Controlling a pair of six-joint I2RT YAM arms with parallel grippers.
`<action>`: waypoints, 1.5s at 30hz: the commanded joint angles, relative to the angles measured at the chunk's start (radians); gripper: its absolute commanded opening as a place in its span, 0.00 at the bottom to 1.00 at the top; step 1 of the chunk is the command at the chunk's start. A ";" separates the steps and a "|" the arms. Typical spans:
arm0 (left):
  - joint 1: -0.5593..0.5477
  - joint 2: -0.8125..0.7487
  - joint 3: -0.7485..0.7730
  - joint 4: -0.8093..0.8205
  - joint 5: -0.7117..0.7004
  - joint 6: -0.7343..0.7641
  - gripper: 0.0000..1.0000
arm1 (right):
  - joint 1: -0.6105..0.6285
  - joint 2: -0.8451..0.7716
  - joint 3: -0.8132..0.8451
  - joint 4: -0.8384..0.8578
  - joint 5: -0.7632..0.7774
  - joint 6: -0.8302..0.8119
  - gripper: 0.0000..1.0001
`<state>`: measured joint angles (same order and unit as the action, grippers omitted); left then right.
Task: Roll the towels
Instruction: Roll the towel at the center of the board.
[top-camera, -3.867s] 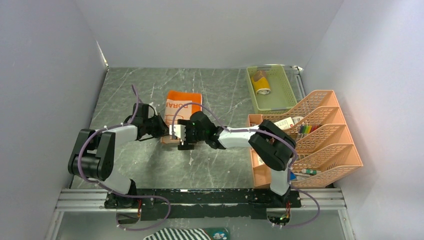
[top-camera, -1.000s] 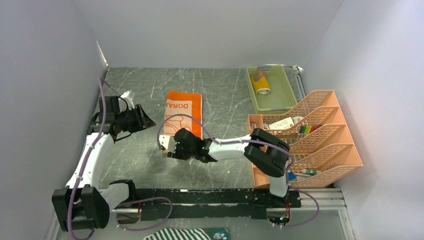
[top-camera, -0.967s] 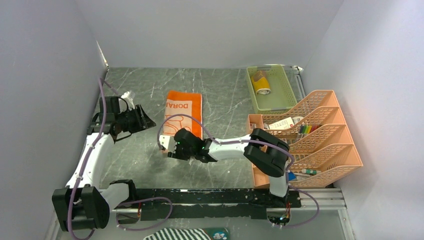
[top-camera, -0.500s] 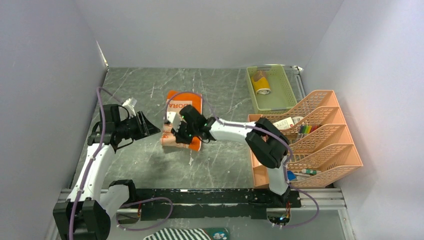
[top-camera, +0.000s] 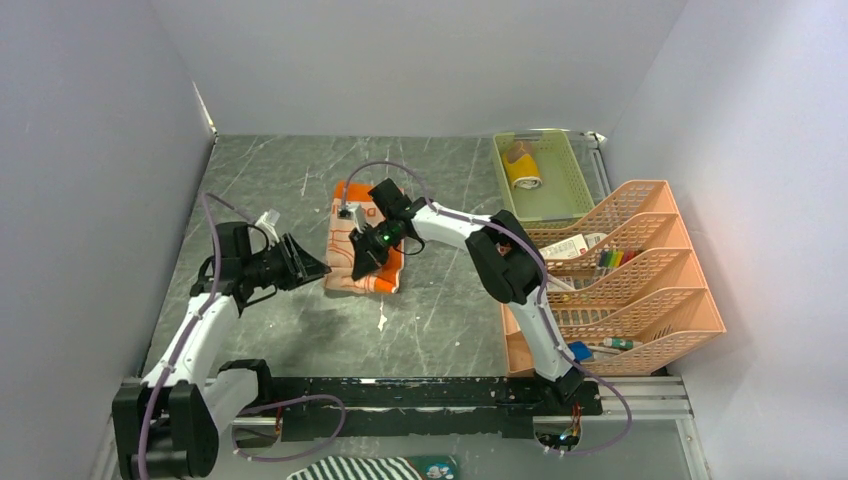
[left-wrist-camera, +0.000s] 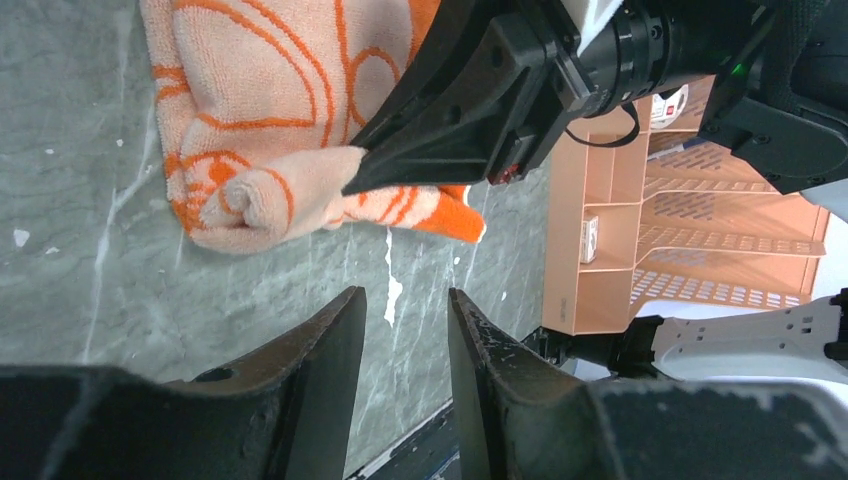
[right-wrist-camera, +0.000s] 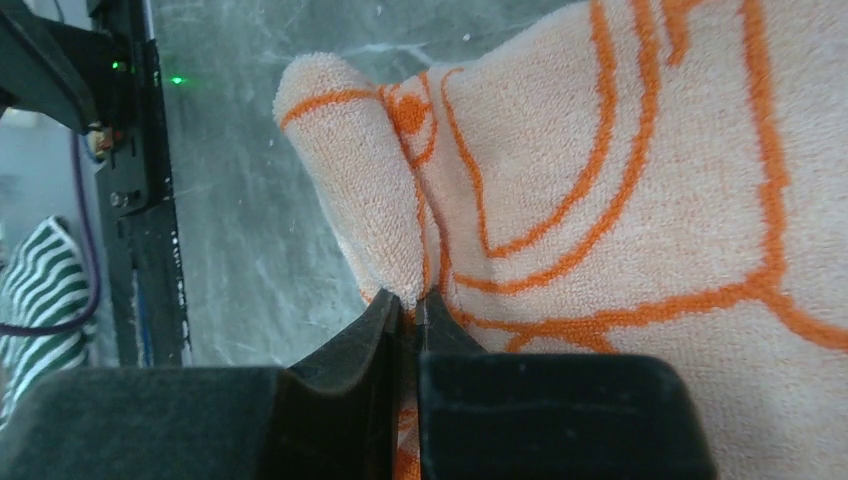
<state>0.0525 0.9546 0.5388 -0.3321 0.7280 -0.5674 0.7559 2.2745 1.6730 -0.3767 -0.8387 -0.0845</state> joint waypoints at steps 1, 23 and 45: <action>-0.050 0.069 -0.027 0.217 -0.003 -0.107 0.46 | -0.021 0.049 0.047 -0.098 -0.099 -0.010 0.00; -0.212 0.503 -0.052 0.590 -0.273 -0.164 0.36 | -0.063 0.055 0.074 -0.153 -0.061 -0.024 0.26; -0.212 0.562 -0.147 0.675 -0.270 -0.159 0.34 | -0.042 -0.590 -0.959 0.967 0.083 -0.150 0.44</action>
<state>-0.1547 1.4929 0.4252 0.3714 0.5083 -0.7597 0.7006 1.7119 0.7708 0.3496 -0.7792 -0.1471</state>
